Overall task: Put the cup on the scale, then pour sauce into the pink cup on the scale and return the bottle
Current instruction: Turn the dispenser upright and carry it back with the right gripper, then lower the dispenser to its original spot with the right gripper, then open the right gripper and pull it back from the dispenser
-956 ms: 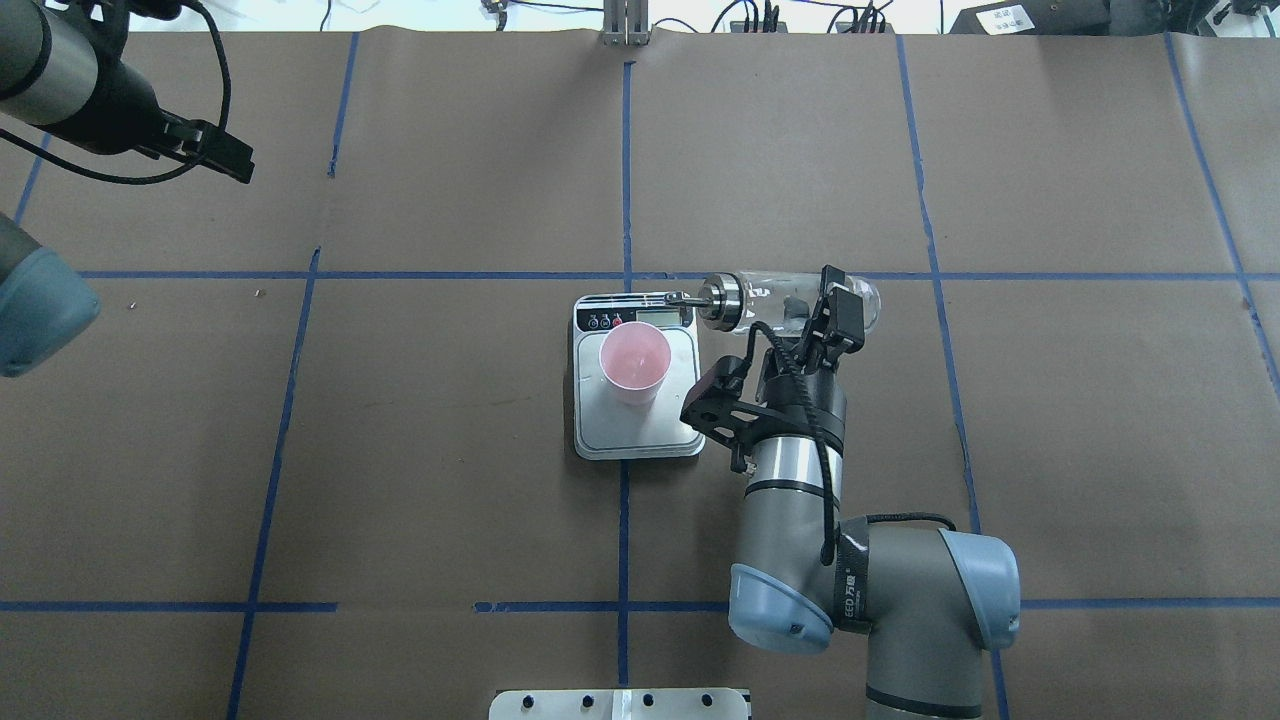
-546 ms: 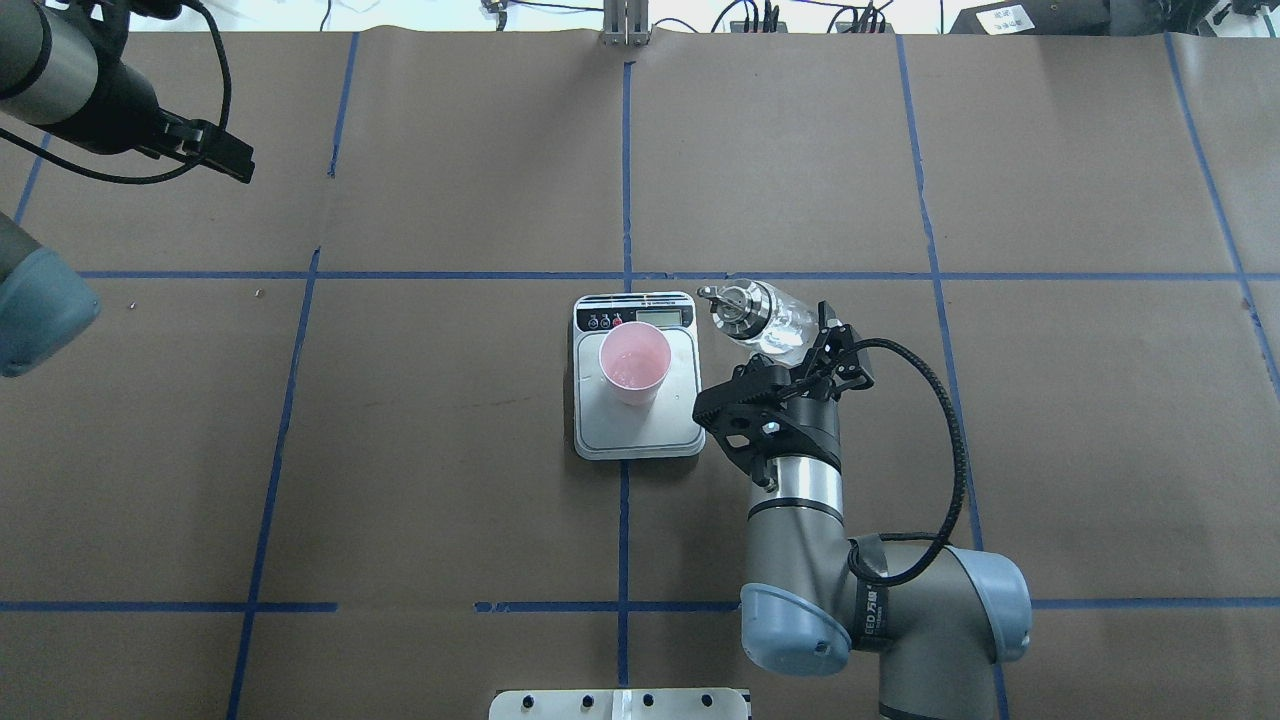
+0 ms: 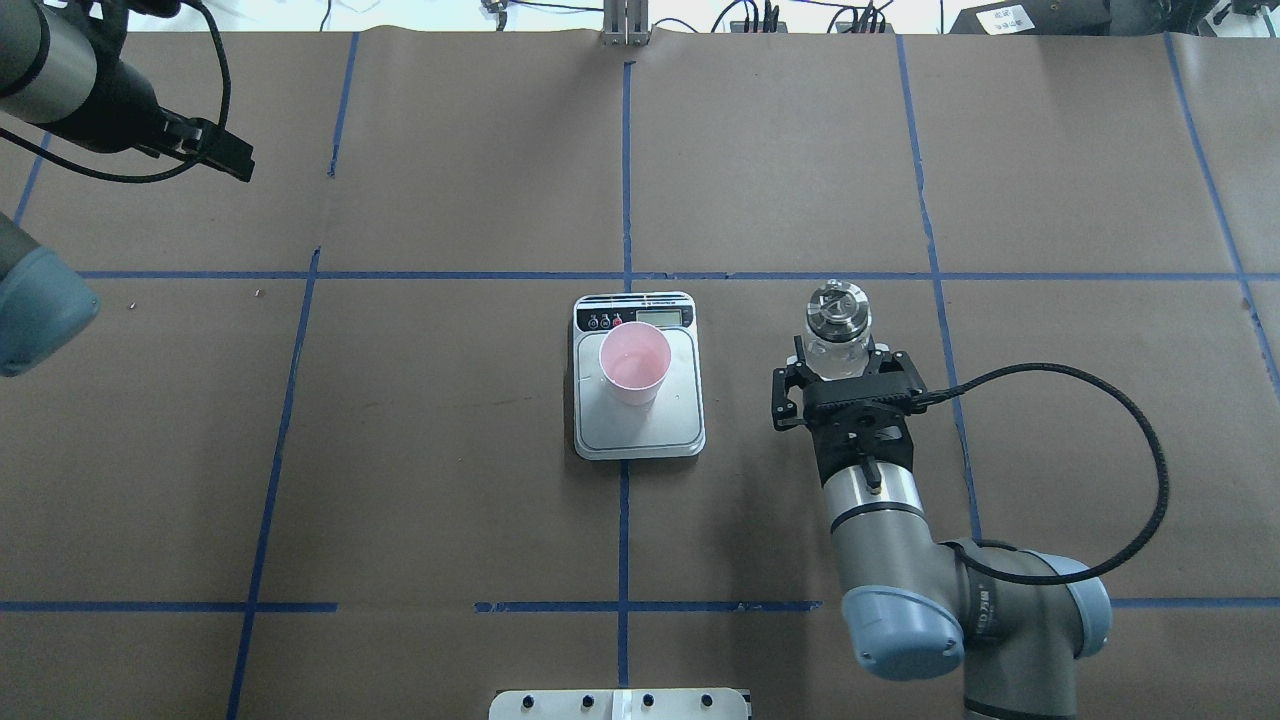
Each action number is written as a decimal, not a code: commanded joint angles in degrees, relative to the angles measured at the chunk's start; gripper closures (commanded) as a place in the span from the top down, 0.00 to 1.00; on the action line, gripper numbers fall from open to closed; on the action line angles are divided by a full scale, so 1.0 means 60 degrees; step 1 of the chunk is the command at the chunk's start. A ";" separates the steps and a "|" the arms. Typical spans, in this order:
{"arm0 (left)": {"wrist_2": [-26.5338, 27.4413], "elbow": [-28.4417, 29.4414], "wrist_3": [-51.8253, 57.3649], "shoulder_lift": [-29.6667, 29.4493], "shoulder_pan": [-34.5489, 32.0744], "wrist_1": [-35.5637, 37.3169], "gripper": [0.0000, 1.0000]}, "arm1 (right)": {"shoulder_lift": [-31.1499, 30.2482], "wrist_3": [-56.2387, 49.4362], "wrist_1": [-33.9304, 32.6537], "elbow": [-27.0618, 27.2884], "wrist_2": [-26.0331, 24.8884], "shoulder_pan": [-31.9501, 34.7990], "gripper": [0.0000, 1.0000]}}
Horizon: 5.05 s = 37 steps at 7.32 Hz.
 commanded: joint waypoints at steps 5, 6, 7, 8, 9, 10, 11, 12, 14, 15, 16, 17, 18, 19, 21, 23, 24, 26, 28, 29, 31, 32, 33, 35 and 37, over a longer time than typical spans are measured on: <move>0.0000 -0.0106 -0.0245 -0.0024 0.0014 0.0000 0.99 | -0.1399 0.2341 0.2432 -0.0620 0.0348 0.0644 0.00; 0.0015 -0.0135 -0.0361 -0.0053 0.0014 0.0000 0.99 | -0.1399 0.2343 0.2432 -0.0738 0.0305 0.0689 0.00; 0.0015 -0.0164 -0.0537 -0.0083 0.0028 0.0000 0.99 | -0.1370 0.2343 0.2447 -0.1175 0.0304 0.0820 0.00; 0.0000 -0.0164 -0.0538 -0.0068 0.0029 0.0000 0.99 | -0.1414 0.2343 0.2447 -0.1281 0.0319 0.0821 0.00; 0.0015 -0.0150 -0.0538 -0.0054 0.0029 0.0000 0.99 | -0.1414 0.2329 0.2447 -0.1572 0.0334 0.0836 0.00; 0.0015 -0.0150 -0.0538 -0.0068 0.0029 0.0000 0.99 | -0.1399 0.2329 0.2447 -0.1589 0.0334 0.0821 0.00; 0.0015 -0.0164 -0.0538 -0.0068 0.0029 0.0000 0.99 | -0.1399 0.2329 0.2432 -0.1604 0.0348 0.0821 0.00; 0.0015 -0.0164 -0.0553 -0.0068 0.0029 0.0000 0.99 | -0.1428 0.2314 0.2432 -0.1618 0.0363 0.0821 0.00; 0.0015 -0.0164 -0.0538 -0.0054 0.0029 0.0000 0.99 | -0.1458 0.2328 0.2432 -0.1749 0.0363 0.0821 0.00; 0.0015 -0.0179 -0.0553 -0.0068 0.0029 0.0000 0.99 | -0.1443 0.2329 0.2432 -0.1765 0.0363 0.0821 0.00; 0.0029 -0.0194 -0.0553 -0.0068 0.0014 0.0000 0.99 | -0.1443 0.2329 0.2432 -0.1765 0.0436 0.0807 0.00; 0.0029 -0.0194 -0.0553 -0.0068 0.0028 0.0000 0.99 | -0.1443 0.2329 0.2447 -0.1765 0.0523 0.0806 0.00; 0.0029 -0.0208 -0.0553 -0.0068 0.0029 0.0000 0.99 | -0.1443 0.2329 0.2432 -0.1765 0.0524 0.0806 0.00; 0.0029 -0.0223 -0.0553 -0.0068 0.0029 0.0000 0.99 | -0.1443 0.2329 0.2432 -0.1765 0.0539 0.0806 0.00; 0.0015 -0.0238 -0.0567 -0.0083 0.0029 0.0000 0.99 | -0.1458 0.2329 0.2432 -0.1809 0.0539 0.0806 0.00; 0.0015 -0.0238 -0.0553 -0.0083 0.0029 0.0000 0.99 | -0.1443 0.2329 0.2432 -0.1940 0.0539 0.0792 0.00; 0.0015 -0.0238 -0.0567 -0.0083 0.0029 0.0014 0.99 | -0.1443 0.2329 0.2447 -0.1955 0.0655 0.0792 0.00; 0.0015 -0.0223 -0.0568 -0.0083 0.0029 0.0000 0.99 | -0.1428 0.2373 0.2461 -0.1941 0.0729 0.0792 1.00; 0.0029 -0.0223 -0.0553 -0.0083 0.0029 0.0000 0.99 | -0.1443 0.2373 0.2462 -0.1824 0.0715 0.0792 1.00; 0.0029 -0.0223 -0.0567 -0.0083 0.0029 0.0014 0.99 | -0.1472 0.2373 0.2462 -0.1780 0.0686 0.0792 1.00; 0.0029 -0.0223 -0.0568 -0.0083 0.0029 0.0014 0.99 | -0.1981 0.2373 0.2476 -0.1315 0.0656 0.0603 1.00; 0.0029 -0.0267 -0.0669 -0.0083 0.0029 0.0014 0.99 | -0.2565 0.2373 0.2476 -0.0629 0.0656 0.0297 1.00; 0.0029 -0.0296 -0.0685 -0.0068 0.0014 0.0014 0.99 | -0.2919 0.2373 0.2476 -0.0318 0.0656 0.0062 1.00; 0.0029 -0.0369 -0.0685 -0.0025 0.0014 0.0014 0.99 | -0.3010 0.2387 0.2491 -0.0242 0.0656 -0.0218 1.00; 0.0029 -0.0384 -0.0685 0.0005 0.0014 0.0014 0.99 | -0.4307 0.2271 0.3828 -0.0256 0.1005 -0.0394 1.00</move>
